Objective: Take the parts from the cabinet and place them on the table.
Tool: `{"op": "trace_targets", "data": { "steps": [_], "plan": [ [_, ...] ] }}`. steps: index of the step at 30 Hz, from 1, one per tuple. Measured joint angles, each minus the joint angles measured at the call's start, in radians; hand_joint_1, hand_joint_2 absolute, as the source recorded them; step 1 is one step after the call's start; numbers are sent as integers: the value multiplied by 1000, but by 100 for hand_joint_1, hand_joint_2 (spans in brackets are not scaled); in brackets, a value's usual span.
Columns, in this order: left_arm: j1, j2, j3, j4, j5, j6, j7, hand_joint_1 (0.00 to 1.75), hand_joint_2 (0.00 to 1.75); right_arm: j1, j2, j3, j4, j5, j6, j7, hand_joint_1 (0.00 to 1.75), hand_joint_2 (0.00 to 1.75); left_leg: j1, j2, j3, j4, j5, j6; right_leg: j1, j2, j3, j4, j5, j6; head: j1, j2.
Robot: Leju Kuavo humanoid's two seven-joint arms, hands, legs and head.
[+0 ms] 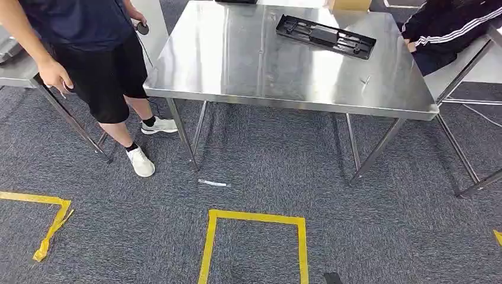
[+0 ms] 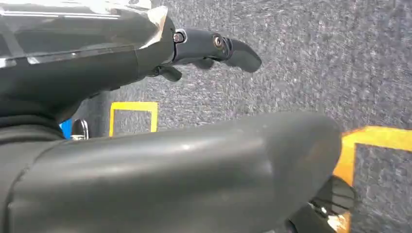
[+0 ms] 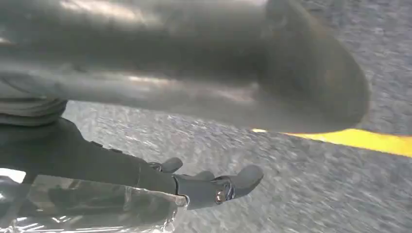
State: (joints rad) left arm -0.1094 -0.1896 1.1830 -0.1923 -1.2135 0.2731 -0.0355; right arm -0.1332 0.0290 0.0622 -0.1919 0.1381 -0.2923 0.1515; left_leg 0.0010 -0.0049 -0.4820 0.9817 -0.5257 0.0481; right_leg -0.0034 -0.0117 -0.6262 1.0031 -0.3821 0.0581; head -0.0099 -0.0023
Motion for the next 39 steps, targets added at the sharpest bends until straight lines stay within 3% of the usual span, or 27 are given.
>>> {"op": "trace_targets", "data": {
  "steps": [1,2,4,5,7,9,10,11,12,14,15,16,18,19,20,22,24,25,26,27,31,32,33,35,36,37,39],
  "plan": [
    [0,-2,0,0,-1,1,-3,0,0,7,0,0,2,10,-7,1,0,0,-4,4,-11,0,12,7,-7,4,-12,19,-36,-7,-4,0],
    [0,-1,-1,0,-2,2,-7,0,0,16,3,2,3,24,-12,8,0,0,-4,5,-28,0,25,19,-7,5,-30,71,-102,-19,9,0],
    [-1,0,-5,0,-6,1,-13,0,0,24,4,6,6,39,-17,11,0,0,-7,7,-62,1,54,20,-7,7,-60,212,-207,-27,10,0],
    [0,0,-8,0,-7,1,-13,0,0,25,3,7,7,43,-19,11,0,0,-9,11,-83,2,71,19,-7,7,-64,281,-224,-20,10,0],
    [0,0,-10,0,-7,0,-13,0,0,26,1,7,9,45,-20,11,0,0,-10,17,-118,4,101,17,-7,7,-32,314,-172,7,9,0],
    [-1,0,-10,0,-10,0,-13,0,0,28,0,9,10,45,-20,14,0,0,-8,18,-158,7,132,10,-8,7,71,210,-113,26,9,0],
    [-2,0,-11,0,-10,0,-13,0,0,28,0,10,10,46,-21,16,0,0,-9,17,-168,9,147,4,-8,8,156,102,-131,18,10,0],
    [-2,0,-13,0,-11,0,-14,0,0,27,0,10,10,48,-21,16,0,0,-14,17,-174,11,156,-2,0,9,257,-37,-178,1,10,0],
    [-2,-1,-15,0,-11,0,-14,0,0,26,-2,11,10,49,-21,16,0,0,-14,20,-176,10,172,-8,4,12,274,-97,-207,-13,7,0],
    [-3,0,-18,0,-11,0,-15,0,0,31,0,11,10,50,-22,16,0,0,-9,20,-177,-1,200,-16,10,11,256,-73,-194,-20,5,0],
    [1,0,-19,0,-11,0,-15,0,0,35,1,11,11,51,-22,16,0,0,-11,18,-185,-2,209,-24,-1,9,242,-74,-180,-31,4,0],
    [2,0,-19,0,-10,0,-14,0,0,35,1,11,12,51,-22,16,0,0,-3,12,-195,7,179,-29,-9,5,230,-73,-167,-42,-1,0],
    [5,1,-19,0,-3,0,-10,0,0,37,1,12,13,56,-19,16,0,0,1,10,-220,121,19,-40,-4,0,199,-72,-139,-63,-6,0],
    [5,1,-19,0,-1,0,-10,0,0,36,2,13,13,61,-17,16,0,0,2,8,-232,199,-36,-45,-1,0,183,-71,-125,-64,-6,0],
    [4,1,-19,0,1,1,-10,0,0,35,2,13,13,63,-15,16,0,0,3,7,-241,275,-62,-48,1,-1,165,-68,-111,-64,-8,0],
    [3,1,-19,0,9,3,-10,0,0,35,1,17,13,67,-13,19,0,0,5,7,-220,340,-10,-50,3,-4,123,-51,-87,-60,-7,0],
    [3,1,-19,0,10,6,-10,0,0,35,1,21,13,69,-12,20,0,0,10,7,-130,253,52,-47,3,-4,77,-28,-69,-53,-7,0],
    [1,1,-19,0,10,6,-10,0,0,34,1,22,13,69,-12,21,0,0,12,6,-59,167,44,-46,3,-3,61,-16,-63,-47,-8,0],
    [-1,0,-19,0,10,6,-11,0,0,36,1,23,13,70,-12,22,0,0,9,2,17,66,-2,-44,7,-3,47,-5,-59,-41,-9,0],
    [-4,0,-19,0,10,6,-12,0,0,35,1,25,13,72,-12,22,0,0,5,-2,41,13,-25,-35,7,-5,39,1,-50,-34,-5,0],
    [-2,0,-19,0,10,6,-11,0,0,33,0,29,14,72,-12,22,0,0,-4,4,-2,2,3,-5,8,-6,13,2,-14,-8,-4,0],
    [-2,-1,-19,0,11,7,-11,0,0,35,0,30,15,72,-12,22,0,0,-4,10,-15,2,17,3,-3,-2,0,22,-50,-13,-9,0],
    [-2,1,-19,0,11,8,-11,0,0,37,2,31,15,72,-12,22,0,0,-4,10,-35,2,34,16,-2,1,-18,75,-121,-24,0,0],
    [-3,0,-19,0,10,8,-12,0,0,38,2,31,15,72,-12,23,0,0,-6,11,-69,3,63,16,-3,4,-45,210,-221,-31,1,0],
    [-2,0,-19,0,10,7,-12,0,0,37,2,31,15,71,-12,23,0,0,-7,13,-82,3,74,16,-3,5,-49,253,-237,-28,2,0],
    [-3,0,-19,0,8,7,-12,0,0,37,1,31,15,71,-12,23,0,0,-7,15,-99,4,91,14,-4,5,-45,303,-232,-16,4,0],
    [-2,0,-19,0,3,6,-12,0,0,38,0,31,15,69,-12,23,0,0,-6,18,-145,6,127,9,-6,6,15,276,-158,17,5,0]
  ]
}}
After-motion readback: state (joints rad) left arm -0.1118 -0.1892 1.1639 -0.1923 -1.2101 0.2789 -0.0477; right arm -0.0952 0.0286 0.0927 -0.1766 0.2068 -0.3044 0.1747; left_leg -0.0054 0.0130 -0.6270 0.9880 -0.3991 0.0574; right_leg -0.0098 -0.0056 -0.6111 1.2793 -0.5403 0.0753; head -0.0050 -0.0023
